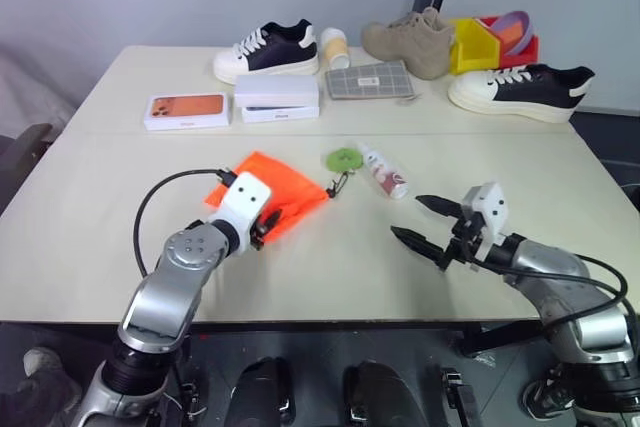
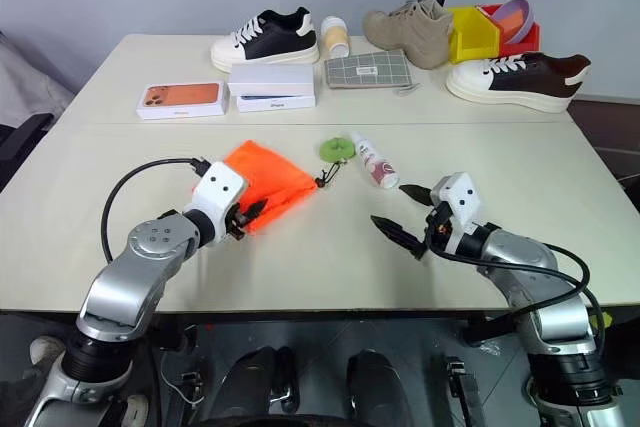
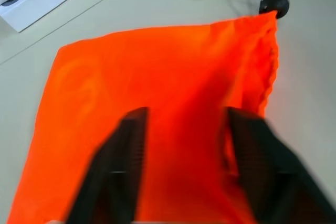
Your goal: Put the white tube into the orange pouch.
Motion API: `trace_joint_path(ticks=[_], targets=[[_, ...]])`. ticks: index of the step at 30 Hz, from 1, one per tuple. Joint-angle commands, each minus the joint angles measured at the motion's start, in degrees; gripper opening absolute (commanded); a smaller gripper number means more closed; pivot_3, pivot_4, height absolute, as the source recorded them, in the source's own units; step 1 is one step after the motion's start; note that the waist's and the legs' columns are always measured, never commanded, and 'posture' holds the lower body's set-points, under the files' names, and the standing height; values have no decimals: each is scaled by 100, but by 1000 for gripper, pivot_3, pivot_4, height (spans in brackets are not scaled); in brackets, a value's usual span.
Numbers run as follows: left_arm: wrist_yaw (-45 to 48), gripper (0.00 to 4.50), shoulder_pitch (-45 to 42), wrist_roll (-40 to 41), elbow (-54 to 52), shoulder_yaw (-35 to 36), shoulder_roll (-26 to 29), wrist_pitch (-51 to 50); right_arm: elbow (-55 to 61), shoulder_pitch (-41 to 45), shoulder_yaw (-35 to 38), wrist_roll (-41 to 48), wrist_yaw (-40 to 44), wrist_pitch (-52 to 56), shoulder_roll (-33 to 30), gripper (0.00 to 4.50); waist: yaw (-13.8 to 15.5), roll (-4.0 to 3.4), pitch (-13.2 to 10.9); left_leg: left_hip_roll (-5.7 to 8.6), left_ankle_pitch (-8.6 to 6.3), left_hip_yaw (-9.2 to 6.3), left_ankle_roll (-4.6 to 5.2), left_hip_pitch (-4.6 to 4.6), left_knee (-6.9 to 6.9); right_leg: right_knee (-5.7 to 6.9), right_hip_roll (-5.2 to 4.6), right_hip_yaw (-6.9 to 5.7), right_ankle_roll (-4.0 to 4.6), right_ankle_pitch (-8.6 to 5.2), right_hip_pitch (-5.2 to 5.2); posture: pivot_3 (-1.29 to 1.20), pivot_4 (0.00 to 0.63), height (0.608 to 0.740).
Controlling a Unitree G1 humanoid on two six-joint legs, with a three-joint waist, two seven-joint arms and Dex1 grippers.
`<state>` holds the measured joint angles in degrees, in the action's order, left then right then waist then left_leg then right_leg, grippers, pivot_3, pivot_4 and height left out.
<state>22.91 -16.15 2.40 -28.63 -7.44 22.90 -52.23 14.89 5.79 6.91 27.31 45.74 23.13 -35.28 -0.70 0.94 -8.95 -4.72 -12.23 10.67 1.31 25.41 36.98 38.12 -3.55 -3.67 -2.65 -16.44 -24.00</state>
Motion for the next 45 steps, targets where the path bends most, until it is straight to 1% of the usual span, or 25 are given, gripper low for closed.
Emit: trace_joint_path(ticks=[1,2,8,11,14,15,16,18,19,20,22,25,32,39,45], targets=[[-51,109,49,114,-252,155,-52,117,103,78,84,20,28,-123,-8,4500,-1,0,0,0,0,0,0,0,0,0,0,0,0,0,0,0,150,740],[-67,44,61,131,-242,169,-64,134,92,70,96,18,38,-137,-11,4500,-1,0,0,0,0,0,0,0,0,0,0,0,0,0,0,0,150,740],[-122,44,83,280,-173,342,-138,120,59,45,126,7,66,-199,-13,4500,-2,0,0,0,0,0,1,0,1,0,0,-1,0,0,1,0,150,740],[73,44,96,506,-259,365,-150,250,12,38,122,-10,77,-245,-3,4500,1,0,0,0,0,0,1,-1,1,0,0,-1,0,0,1,0,150,740],[348,851,-17,875,-473,327,-211,358,-15,57,77,-34,58,-270,27,4500,3,0,0,0,-1,0,1,0,2,0,0,-1,0,0,2,0,150,740],[411,1247,-78,841,-510,172,-135,424,-16,63,63,-38,51,-274,37,4500,1,0,0,0,-1,0,1,0,2,0,0,-1,0,0,2,0,150,740],[450,1830,-129,771,-526,3,-48,482,-16,66,54,-41,47,-276,44,4500,1,0,0,0,-1,0,1,-1,2,0,0,-1,0,0,3,0,150,740],[494,2792,-224,643,-511,-276,97,572,-29,89,37,-50,42,-277,61,4500,-3,-1,1,0,-1,0,1,-2,2,0,1,-1,0,0,3,0,150,740],[504,3144,-265,545,-489,-443,183,619,-32,94,35,-50,40,-278,65,4500,-3,-1,1,0,-1,0,1,-3,2,0,1,-1,0,0,4,0,150,740],[507,3720,-314,359,-435,-708,313,677,-26,91,38,-47,38,-276,67,4500,-3,-1,0,0,-1,0,1,-3,2,0,1,-1,0,0,5,0,150,740],[458,3720,-377,102,-316,-1055,448,735,-5,77,49,-37,30,-267,68,4500,-3,-2,1,0,-1,0,1,-3,2,0,1,-1,0,0,4,0,150,740],[309,3720,-427,-69,-151,-1175,416,702,24,51,73,-32,19,-254,64,4500,-1,-2,1,0,-1,0,1,-3,2,0,1,-1,2,-1,4,0,150,740],[-47,3720,-322,-345,107,-1036,332,489,116,-17,94,-14,-16,-224,62,4500,-3,-1,1,0,-1,-1,2,-2,3,0,0,-1,3,-1,3,0,150,740],[-208,3720,-232,-177,207,-739,-21,374,121,55,30,-12,-47,-197,89,4500,2,-1,1,0,-2,-1,3,-2,4,0,0,-1,1,0,4,0,150,740],[-273,3720,-207,-240,223,-800,-105,359,118,89,7,-13,-47,-189,98,4500,0,-1,1,0,-2,-1,3,-2,3,0,0,-1,0,0,4,0,150,740]])
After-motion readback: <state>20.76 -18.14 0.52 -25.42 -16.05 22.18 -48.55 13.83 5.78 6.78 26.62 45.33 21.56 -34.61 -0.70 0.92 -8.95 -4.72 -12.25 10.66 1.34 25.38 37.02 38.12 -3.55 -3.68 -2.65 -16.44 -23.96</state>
